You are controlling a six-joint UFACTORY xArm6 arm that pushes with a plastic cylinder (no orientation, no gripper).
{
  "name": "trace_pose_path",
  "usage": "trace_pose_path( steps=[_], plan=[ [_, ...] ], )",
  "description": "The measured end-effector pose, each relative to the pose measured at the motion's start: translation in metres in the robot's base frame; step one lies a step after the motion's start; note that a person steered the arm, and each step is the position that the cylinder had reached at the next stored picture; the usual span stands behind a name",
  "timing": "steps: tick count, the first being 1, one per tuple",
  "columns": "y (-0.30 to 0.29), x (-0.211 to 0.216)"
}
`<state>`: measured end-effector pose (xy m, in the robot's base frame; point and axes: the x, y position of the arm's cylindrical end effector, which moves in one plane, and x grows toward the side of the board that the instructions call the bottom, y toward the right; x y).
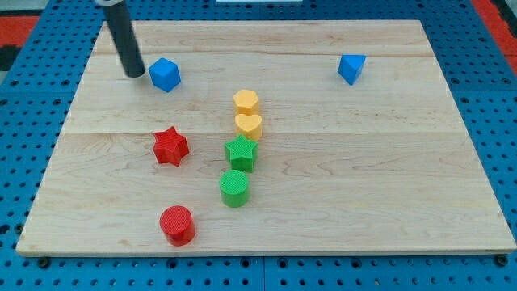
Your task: Move the blue cube above the yellow hexagon
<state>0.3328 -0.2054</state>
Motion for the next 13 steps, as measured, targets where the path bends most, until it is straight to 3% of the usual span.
trace_pose_path(
  steps=[1, 3, 4, 5, 6, 7, 8, 10, 11, 13],
  plan=[
    [0.009, 0.004],
    [0.106, -0.007],
    [0.119, -0.024],
    [0.086, -0.057],
    [0.136, -0.071],
    [0.17, -0.059],
    [0.183, -0.056],
    [0.13, -0.078],
    [0.13, -0.047],
    [0.172, -0.045]
  ],
)
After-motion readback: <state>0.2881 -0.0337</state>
